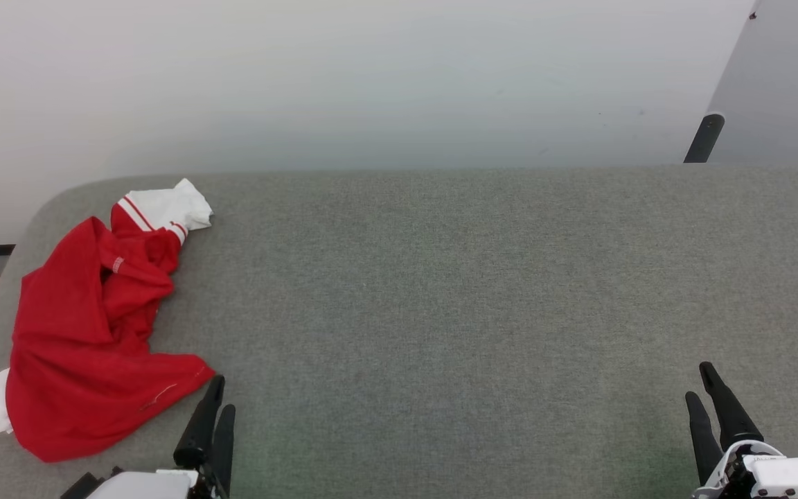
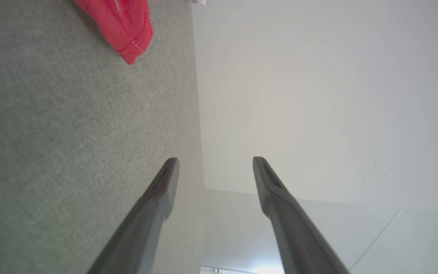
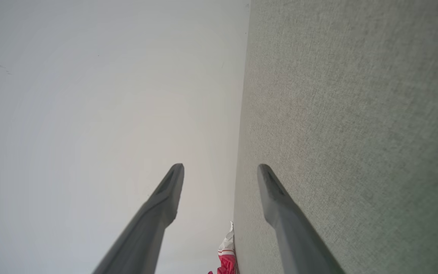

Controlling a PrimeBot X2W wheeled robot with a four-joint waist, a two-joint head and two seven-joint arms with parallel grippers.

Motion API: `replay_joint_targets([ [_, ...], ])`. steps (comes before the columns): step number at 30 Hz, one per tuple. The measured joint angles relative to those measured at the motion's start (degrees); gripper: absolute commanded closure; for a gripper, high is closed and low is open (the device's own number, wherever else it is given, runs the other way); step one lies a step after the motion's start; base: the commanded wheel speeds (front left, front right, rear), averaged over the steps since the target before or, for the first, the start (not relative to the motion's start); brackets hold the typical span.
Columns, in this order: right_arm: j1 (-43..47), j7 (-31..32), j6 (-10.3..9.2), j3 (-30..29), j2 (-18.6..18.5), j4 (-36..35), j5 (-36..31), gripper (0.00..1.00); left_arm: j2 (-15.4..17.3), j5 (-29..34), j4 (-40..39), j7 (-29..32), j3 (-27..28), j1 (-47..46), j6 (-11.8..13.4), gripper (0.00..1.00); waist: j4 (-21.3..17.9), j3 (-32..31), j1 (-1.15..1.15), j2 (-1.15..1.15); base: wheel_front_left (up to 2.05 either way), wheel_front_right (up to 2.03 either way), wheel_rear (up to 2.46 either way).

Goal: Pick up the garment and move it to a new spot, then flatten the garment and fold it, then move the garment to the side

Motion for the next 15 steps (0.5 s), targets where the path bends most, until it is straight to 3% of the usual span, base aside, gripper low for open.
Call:
replay_joint_targets([
  [15,-0.34,-2.50,0.00,2.54,-0.04,-2.11,-1.15,0.00,0.15,-0.57,-3.82,-1.83,-2.46,0.01,0.89,0.00,-0.01,-0.06,0.00,0.00,0.00,0.00,0.00],
])
